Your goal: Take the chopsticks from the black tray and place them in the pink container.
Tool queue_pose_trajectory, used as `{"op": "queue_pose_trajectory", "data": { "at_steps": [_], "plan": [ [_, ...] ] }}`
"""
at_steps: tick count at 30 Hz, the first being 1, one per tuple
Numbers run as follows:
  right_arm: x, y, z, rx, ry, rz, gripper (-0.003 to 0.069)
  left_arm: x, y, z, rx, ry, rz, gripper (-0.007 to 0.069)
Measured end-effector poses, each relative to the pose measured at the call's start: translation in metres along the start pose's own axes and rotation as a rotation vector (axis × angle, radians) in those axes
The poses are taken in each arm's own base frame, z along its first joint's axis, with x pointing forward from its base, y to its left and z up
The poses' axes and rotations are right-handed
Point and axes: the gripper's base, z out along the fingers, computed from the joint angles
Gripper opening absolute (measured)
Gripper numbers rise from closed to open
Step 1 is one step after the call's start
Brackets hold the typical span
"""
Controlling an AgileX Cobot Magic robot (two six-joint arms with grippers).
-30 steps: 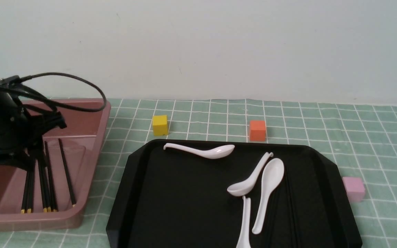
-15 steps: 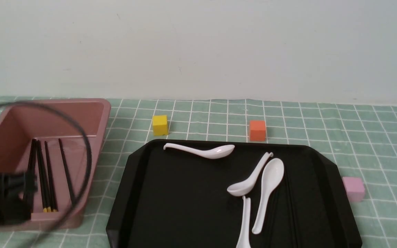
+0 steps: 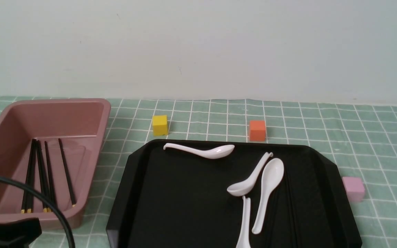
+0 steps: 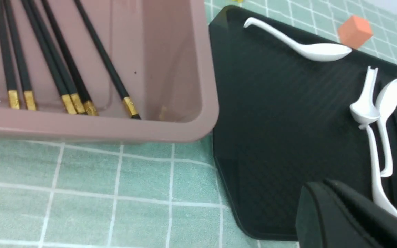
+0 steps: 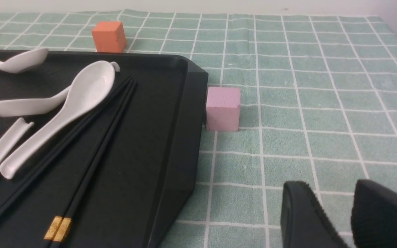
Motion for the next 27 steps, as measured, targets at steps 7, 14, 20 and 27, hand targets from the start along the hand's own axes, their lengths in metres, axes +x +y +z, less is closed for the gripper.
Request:
{"op": "queue_pose_trajectory", "data": {
  "at_steps": [7, 14, 20, 27],
  "plan": [
    [0.000, 0.000, 0.000, 0.000, 0.000, 0.000, 0.0240, -0.003, 0.003, 0.000, -0.028, -0.042, 0.046, -0.0013],
    [0.000, 0.000, 0.000, 0.000, 0.000, 0.000, 0.0240, -0.006, 0.006, 0.000, -0.072, -0.068, 0.142, -0.0013],
    [0.000, 0.000, 0.000, 0.000, 0.000, 0.000, 0.0240, -0.002, 0.008, -0.004, -0.077, -0.101, 0.158, -0.0013],
    [0.000, 0.000, 0.000, 0.000, 0.000, 0.000, 0.0240, 0.022, 0.015, -0.017, -0.090, -0.205, 0.185, -0.0011]
  ]
}}
